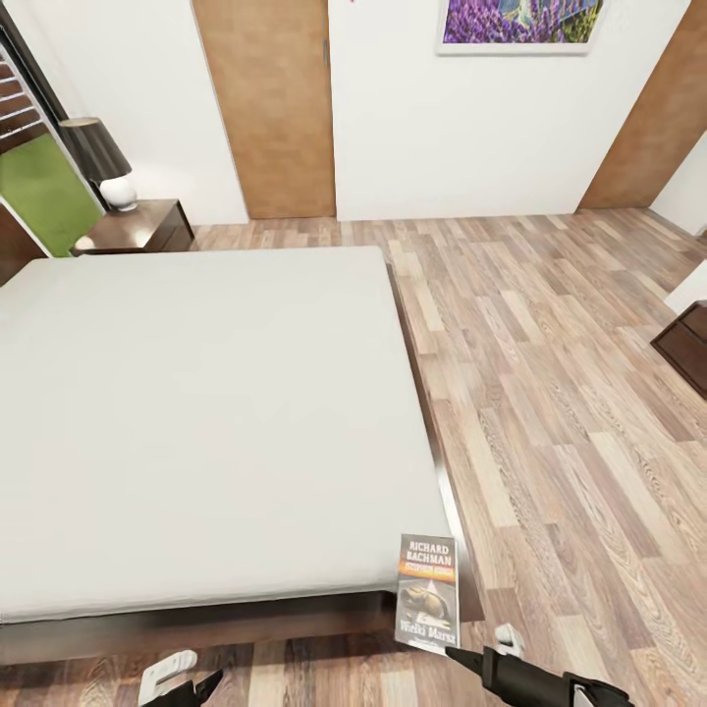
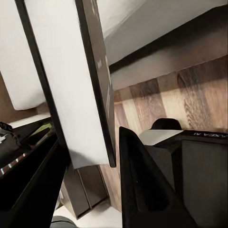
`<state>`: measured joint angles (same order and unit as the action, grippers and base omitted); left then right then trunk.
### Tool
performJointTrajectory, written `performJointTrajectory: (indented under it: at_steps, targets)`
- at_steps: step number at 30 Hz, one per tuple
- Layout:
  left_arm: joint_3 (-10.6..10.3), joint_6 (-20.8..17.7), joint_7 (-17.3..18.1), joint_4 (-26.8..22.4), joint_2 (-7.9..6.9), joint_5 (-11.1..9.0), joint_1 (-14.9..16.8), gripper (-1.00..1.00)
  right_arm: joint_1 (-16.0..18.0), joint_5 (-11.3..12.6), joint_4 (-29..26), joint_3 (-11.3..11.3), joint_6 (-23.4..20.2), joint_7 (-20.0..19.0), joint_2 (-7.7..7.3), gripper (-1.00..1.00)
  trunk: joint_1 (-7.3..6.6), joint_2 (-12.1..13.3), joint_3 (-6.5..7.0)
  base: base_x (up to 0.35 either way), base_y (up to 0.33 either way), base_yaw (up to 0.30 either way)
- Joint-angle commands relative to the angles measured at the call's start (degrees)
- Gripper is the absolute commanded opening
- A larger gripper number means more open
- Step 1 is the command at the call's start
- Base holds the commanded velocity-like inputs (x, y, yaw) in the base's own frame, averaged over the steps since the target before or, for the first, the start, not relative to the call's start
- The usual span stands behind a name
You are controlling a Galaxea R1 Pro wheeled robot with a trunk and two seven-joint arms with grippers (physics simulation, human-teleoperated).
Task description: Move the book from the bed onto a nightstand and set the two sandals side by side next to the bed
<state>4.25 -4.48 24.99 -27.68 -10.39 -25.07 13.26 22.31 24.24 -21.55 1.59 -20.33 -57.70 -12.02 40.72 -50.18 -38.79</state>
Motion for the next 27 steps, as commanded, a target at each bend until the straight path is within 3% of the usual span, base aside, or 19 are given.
performJointTrajectory:
  at_steps: [1,7,11,15,19,22,23,27]
  targets:
    - [0.17,-0.51,0.32,0.02,0.06,-0.51,0.01,1.00,0.02,0.42,0.00,0.17,-0.48,-0.04,-0.16,-1.00,-0.22,0.38,0.15,0.000,0.000,0.000]
    - [0.22,-0.53,0.32,0.03,0.55,-0.43,0.01,1.00,0.02,0.35,0.02,0.17,-0.42,-0.06,-0.37,-1.00,-1.54,2.79,1.22,0.000,0.000,0.000]
    - [0.29,-0.57,0.32,0.41,0.52,-0.42,0.01,1.00,0.02,0.37,0.02,0.13,-0.48,-0.12,-0.62,-1.00,-1.54,2.79,1.22,0.000,0.000,0.000]
    - [0.21,-0.59,0.32,0.53,0.58,-0.35,0.01,1.00,0.02,0.42,0.02,0.15,-0.52,-0.15,-2.85,-1.00,-1.54,2.79,1.15,0.000,0.000,0.116]
    - [0.00,-0.54,0.18,0.59,0.67,-0.15,0.01,1.00,0.02,0.35,0.02,0.17,-0.57,-0.19,-3.81,-1.00,-1.54,2.79,1.07,0.000,0.000,0.237]
    - [-1.46,-0.62,0.21,0.45,0.70,0.60,0.01,1.00,0.02,0.18,0.02,0.17,-0.58,-0.16,-3.98,-1.00,-1.54,2.79,1.05,0.000,0.000,0.278]
    - [-3.64,-0.67,0.22,0.30,0.71,1.47,0.01,1.00,0.02,0.14,0.05,0.17,-0.58,-0.16,-4.09,-1.00,-1.54,2.79,1.05,0.000,0.000,0.288]
    - [-7.16,-0.57,0.27,0.45,0.74,2.31,0.01,1.00,0.00,0.11,0.31,0.17,-0.57,-1.81,-4.18,-1.00,-1.54,2.79,1.05,0.000,0.000,0.291]
